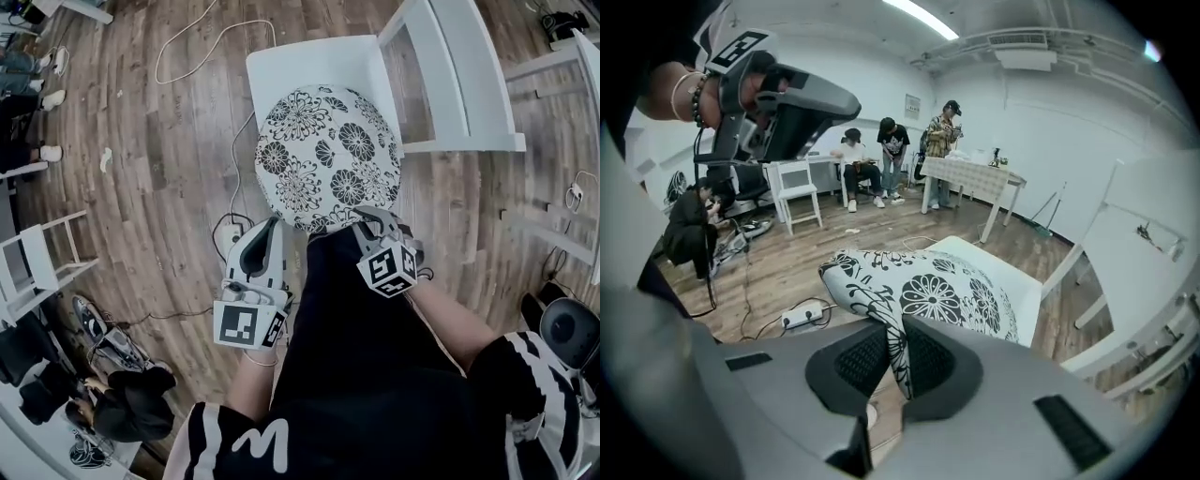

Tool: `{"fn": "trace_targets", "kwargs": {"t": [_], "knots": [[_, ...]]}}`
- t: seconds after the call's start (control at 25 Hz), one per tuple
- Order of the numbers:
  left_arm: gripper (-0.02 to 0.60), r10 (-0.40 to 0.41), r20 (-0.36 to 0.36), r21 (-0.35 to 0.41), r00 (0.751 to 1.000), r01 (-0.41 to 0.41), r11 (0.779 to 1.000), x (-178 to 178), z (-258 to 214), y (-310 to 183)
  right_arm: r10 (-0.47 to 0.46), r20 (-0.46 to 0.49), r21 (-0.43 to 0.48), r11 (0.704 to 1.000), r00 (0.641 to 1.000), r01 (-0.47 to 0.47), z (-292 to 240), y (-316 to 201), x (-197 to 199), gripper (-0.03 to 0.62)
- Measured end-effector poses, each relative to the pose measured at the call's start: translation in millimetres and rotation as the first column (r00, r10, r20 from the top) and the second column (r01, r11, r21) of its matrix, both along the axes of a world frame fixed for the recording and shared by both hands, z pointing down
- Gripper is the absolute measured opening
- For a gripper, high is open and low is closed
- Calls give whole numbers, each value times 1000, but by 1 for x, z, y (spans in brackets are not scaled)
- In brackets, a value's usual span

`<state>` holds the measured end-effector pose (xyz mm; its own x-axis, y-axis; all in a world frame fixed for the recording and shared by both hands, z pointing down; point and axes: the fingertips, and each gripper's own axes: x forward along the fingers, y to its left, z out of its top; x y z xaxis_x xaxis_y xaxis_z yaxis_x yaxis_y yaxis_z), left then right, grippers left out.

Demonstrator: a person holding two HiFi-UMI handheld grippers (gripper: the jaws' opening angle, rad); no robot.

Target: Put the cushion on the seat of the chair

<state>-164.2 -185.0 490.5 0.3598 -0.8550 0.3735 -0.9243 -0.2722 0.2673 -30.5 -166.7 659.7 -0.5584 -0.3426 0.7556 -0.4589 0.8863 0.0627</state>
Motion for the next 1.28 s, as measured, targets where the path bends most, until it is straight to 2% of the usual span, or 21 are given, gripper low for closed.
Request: {"fn": "trace_targets", "kwargs": {"t": [0.28, 0.6, 0.92, 1.28], "knots": [[3, -8, -3, -18, 1000, 8, 1000, -2, 20, 7, 0, -15, -18, 1000, 1000, 0, 31, 0, -1, 32], [3, -9, -17, -26, 1000, 8, 1000, 7, 35, -17, 16, -52, -55, 998, 999, -19, 69, -27, 6, 32], [3, 17, -20, 5, 1000, -17, 1000, 17, 44, -26, 23, -65, -46, 999, 998, -26, 93, -34, 7, 32], [3, 43, -45, 35, 998, -42, 999, 44, 60, -46, 29, -62, -43, 999, 998, -32, 109, -45, 5, 32]]}}
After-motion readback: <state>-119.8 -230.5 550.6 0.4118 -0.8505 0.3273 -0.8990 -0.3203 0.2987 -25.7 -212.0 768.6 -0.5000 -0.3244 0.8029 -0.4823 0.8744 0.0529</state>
